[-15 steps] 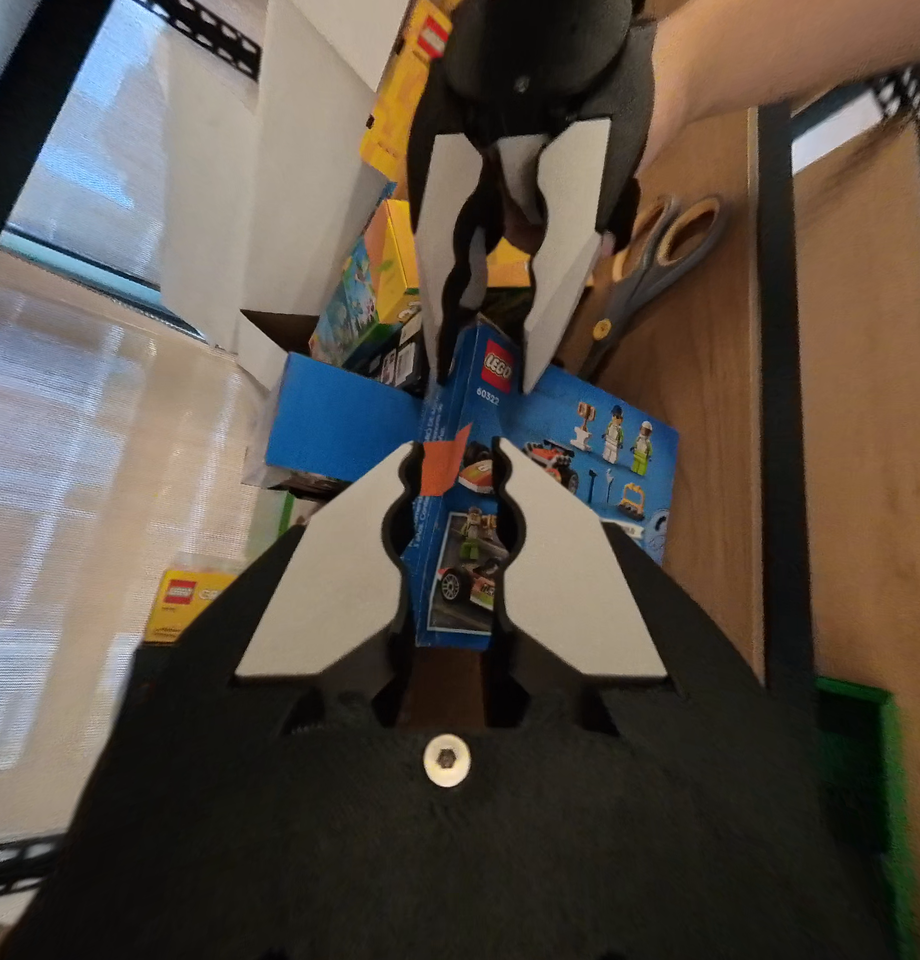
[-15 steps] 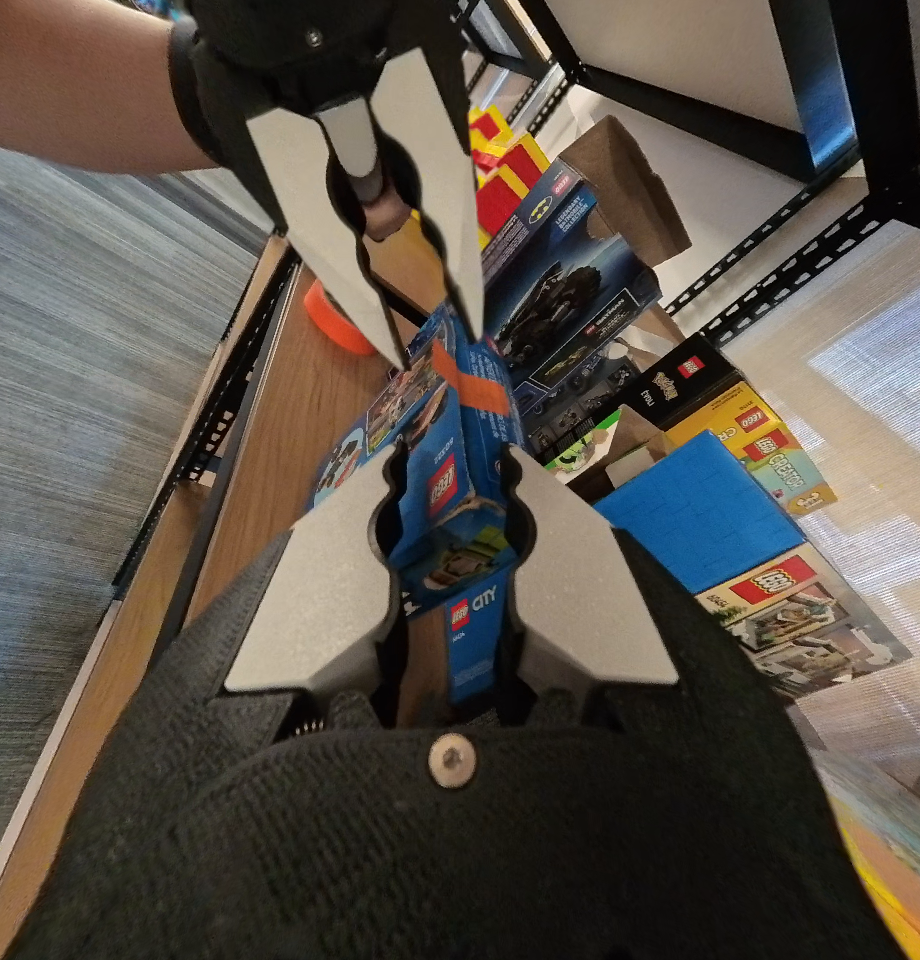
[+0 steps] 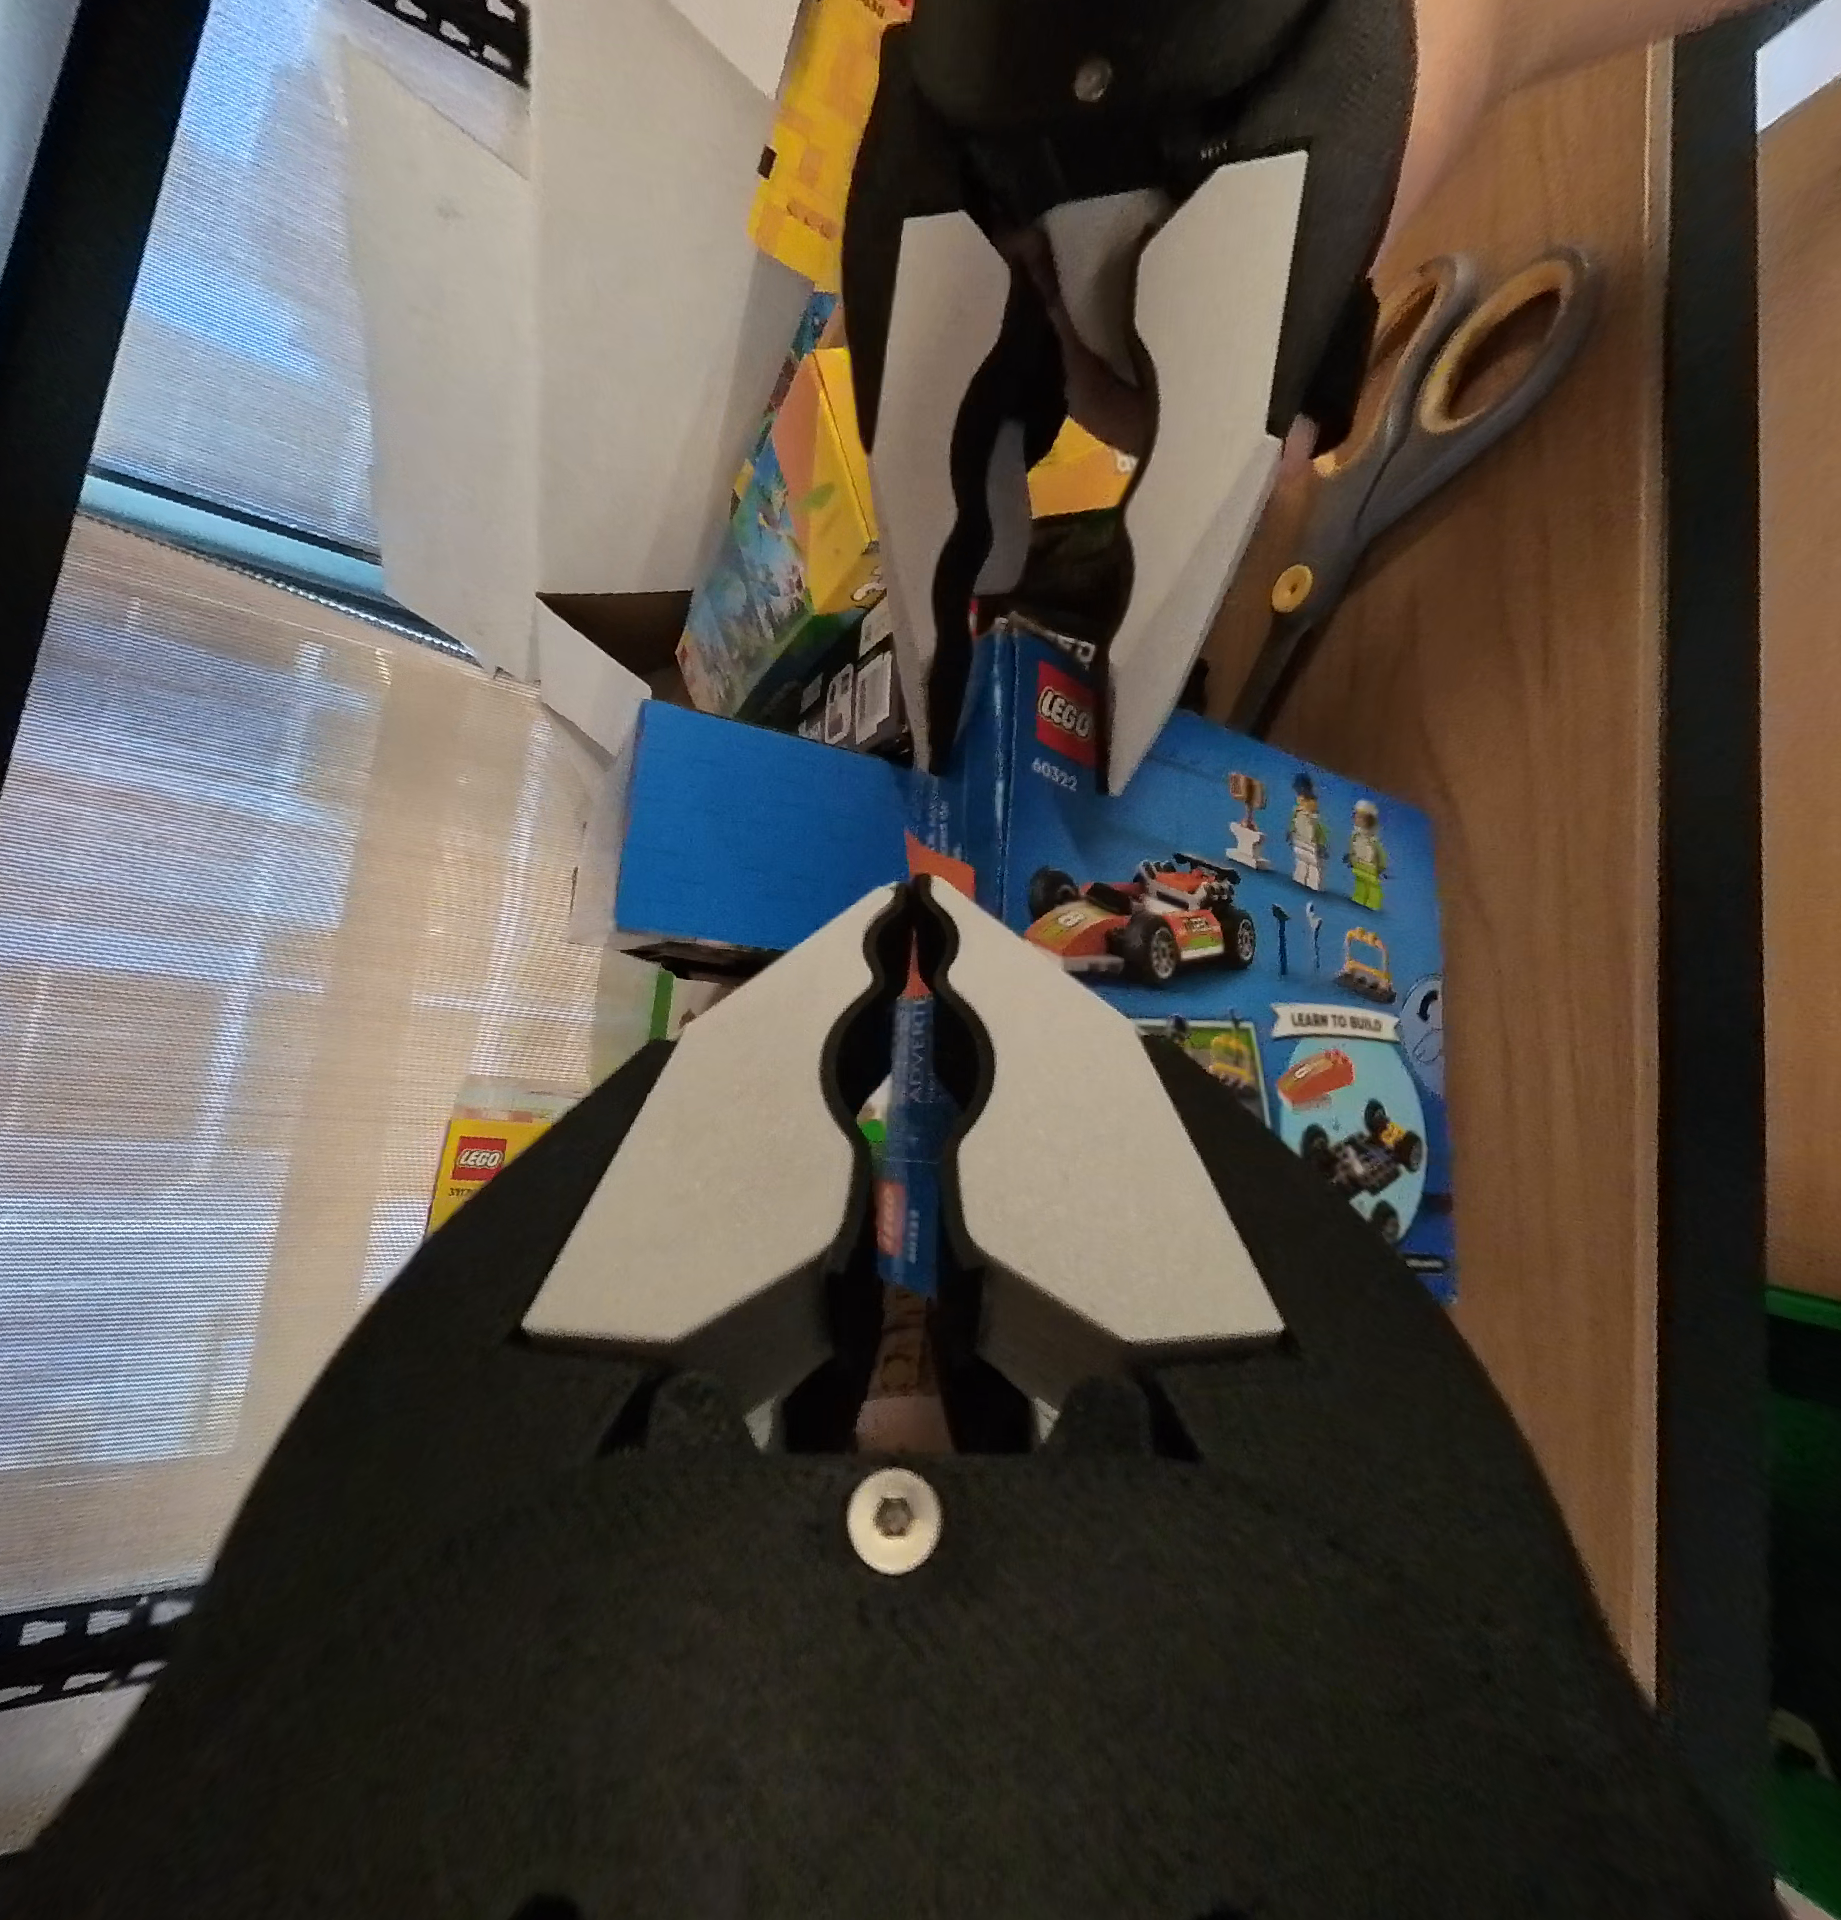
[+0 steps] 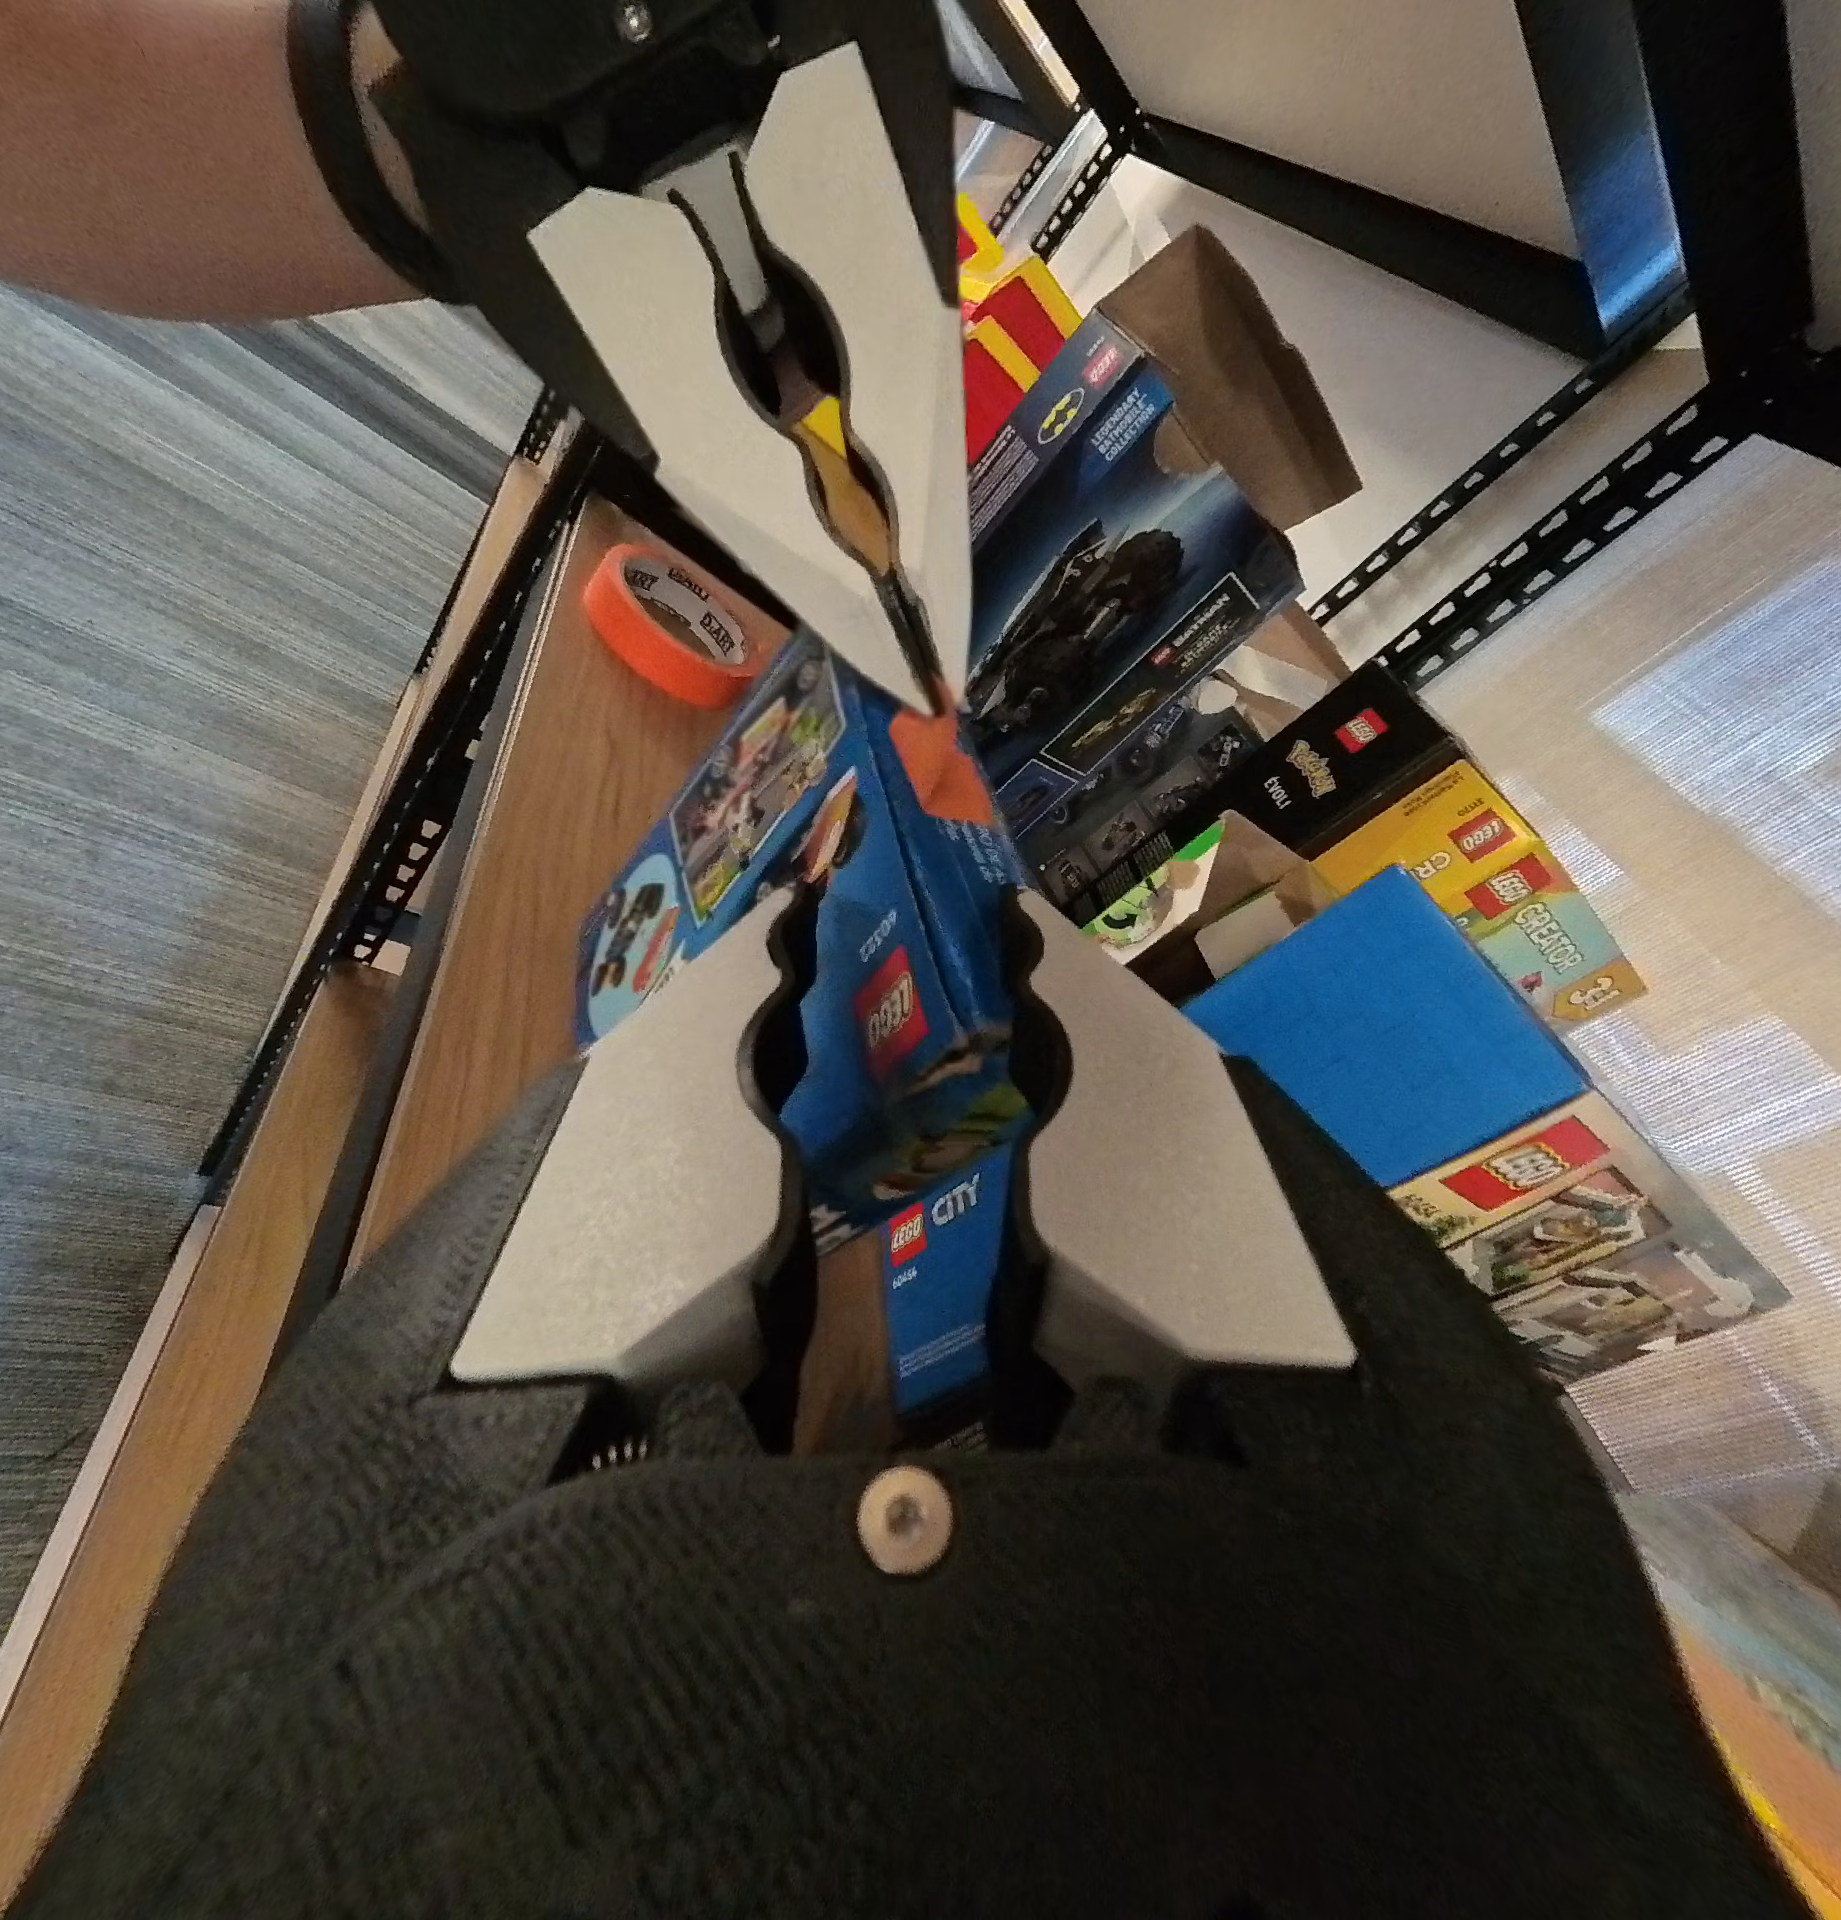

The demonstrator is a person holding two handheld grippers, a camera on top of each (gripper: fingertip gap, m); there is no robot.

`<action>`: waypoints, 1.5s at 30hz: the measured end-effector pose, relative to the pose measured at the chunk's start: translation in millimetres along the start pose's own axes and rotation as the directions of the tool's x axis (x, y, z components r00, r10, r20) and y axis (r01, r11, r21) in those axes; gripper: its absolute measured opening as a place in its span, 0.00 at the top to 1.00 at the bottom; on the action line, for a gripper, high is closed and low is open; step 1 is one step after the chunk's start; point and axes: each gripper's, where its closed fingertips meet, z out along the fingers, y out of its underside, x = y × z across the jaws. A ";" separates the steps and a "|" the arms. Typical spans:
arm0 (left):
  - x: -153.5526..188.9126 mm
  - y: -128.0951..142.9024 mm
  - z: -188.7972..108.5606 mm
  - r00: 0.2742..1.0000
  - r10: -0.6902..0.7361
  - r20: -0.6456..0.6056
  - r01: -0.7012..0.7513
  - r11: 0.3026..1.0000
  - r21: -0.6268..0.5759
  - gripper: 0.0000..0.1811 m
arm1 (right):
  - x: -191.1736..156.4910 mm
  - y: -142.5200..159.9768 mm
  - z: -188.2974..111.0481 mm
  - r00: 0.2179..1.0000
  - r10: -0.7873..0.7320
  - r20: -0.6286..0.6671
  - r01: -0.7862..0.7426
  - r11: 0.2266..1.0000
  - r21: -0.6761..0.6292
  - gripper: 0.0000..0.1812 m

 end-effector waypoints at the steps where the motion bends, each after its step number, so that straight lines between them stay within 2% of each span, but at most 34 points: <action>1: -0.7 -0.1 -0.2 1.000 -0.004 -0.004 0.004 1.000 0.001 1.00 | 0.3 0.1 0.6 1.000 0.002 -0.001 -0.002 1.000 -0.002 0.81; 7: -2.8 -3.3 -2.4 1.000 -0.027 0.007 0.026 0.999 0.024 1.00 | -2.2 -9.5 2.6 0.999 -0.051 -0.015 0.051 0.999 0.010 0.82; 11: 0.5 -3.8 -3.2 1.000 -0.025 -0.014 0.025 0.999 0.021 1.00 | -2.0 -5.4 11.2 0.981 -0.187 -0.048 0.183 0.980 -0.083 0.81; 16: 8.1 -6.6 -4.8 0.999 -0.009 -0.038 0.011 0.999 0.032 1.00 | -1.3 3.5 20.4 0.973 -0.227 -0.033 0.218 0.959 -0.181 0.74; 21: 14.2 -4.0 -3.2 0.999 0.005 -0.046 -0.005 1.000 0.010 1.00 | -1.8 1.0 26.1 0.946 -0.321 -0.044 0.304 0.927 -0.221 0.76; 30: 19.4 1.0 -3.4 0.999 0.002 -0.038 -0.003 1.000 -0.027 1.00 | -3.2 5.6 29.7 0.968 -0.250 -0.021 0.233 0.927 -0.294 0.78; 38: 20.7 1.1 -0.8 1.000 -0.014 0.009 0.015 0.999 -0.045 1.00 | -5.2 6.4 30.9 0.955 -0.291 -0.055 0.263 0.920 -0.290 0.75; 45: 20.4 -0.8 0.6 1.000 -0.021 0.019 0.021 0.999 -0.031 1.00 | -2.8 9.1 36.5 0.955 -0.293 -0.032 0.267 0.906 -0.330 0.67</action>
